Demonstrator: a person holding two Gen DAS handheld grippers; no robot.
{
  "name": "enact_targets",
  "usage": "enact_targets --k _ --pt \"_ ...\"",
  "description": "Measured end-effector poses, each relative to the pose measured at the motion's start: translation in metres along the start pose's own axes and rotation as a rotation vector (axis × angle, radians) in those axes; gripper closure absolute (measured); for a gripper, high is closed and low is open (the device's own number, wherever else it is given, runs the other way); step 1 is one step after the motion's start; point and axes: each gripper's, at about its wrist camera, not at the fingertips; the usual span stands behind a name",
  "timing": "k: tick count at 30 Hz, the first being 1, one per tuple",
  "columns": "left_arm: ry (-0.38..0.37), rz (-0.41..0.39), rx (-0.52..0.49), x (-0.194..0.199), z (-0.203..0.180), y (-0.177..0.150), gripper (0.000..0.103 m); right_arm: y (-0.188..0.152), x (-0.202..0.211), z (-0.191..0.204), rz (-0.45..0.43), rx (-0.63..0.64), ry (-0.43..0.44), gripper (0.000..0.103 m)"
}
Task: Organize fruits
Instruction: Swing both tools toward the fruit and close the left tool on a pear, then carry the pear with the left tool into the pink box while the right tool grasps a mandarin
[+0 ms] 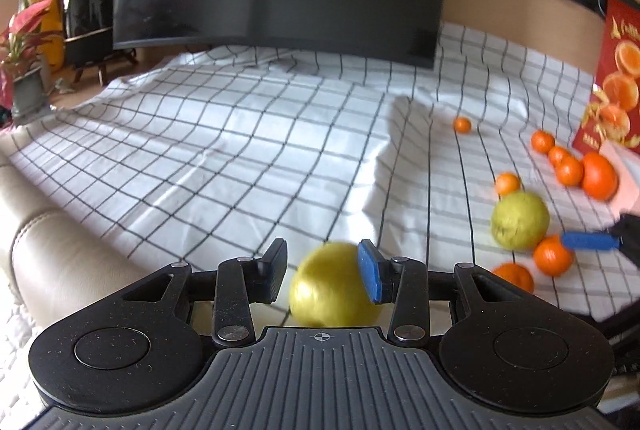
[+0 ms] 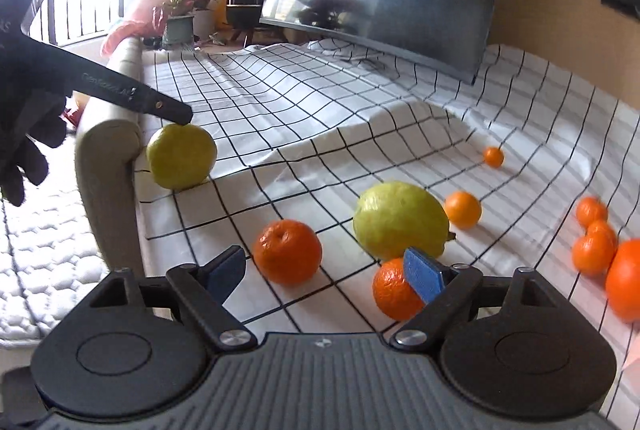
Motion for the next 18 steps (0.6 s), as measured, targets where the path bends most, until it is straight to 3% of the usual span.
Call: enact_targets --k 3,7,9,13,18 --pt "-0.037 -0.017 -0.021 0.001 -0.003 -0.006 0.053 -0.001 -0.003 0.007 -0.008 0.046 -0.003 0.024" --pt "-0.113 -0.018 0.024 -0.004 -0.004 -0.015 0.047 -0.001 -0.012 0.016 -0.001 0.084 0.006 0.032" --pt "-0.095 -0.039 -0.005 -0.003 -0.010 -0.017 0.046 -0.002 -0.016 0.020 0.000 0.111 0.002 0.035" --pt "-0.095 -0.056 0.037 -0.006 -0.005 -0.018 0.046 -0.003 -0.015 0.023 0.009 0.140 -0.004 0.061" --pt "-0.091 -0.074 0.050 -0.009 -0.004 -0.018 0.046 -0.001 0.010 0.004 -0.004 0.084 0.023 0.074"
Point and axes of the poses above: each gripper's, at about its wrist camera, not at the fingertips, and x roughly against the way its jaws point, z to its left, y to its top, and after that the axes turned 15 degrees about -x, right-handed
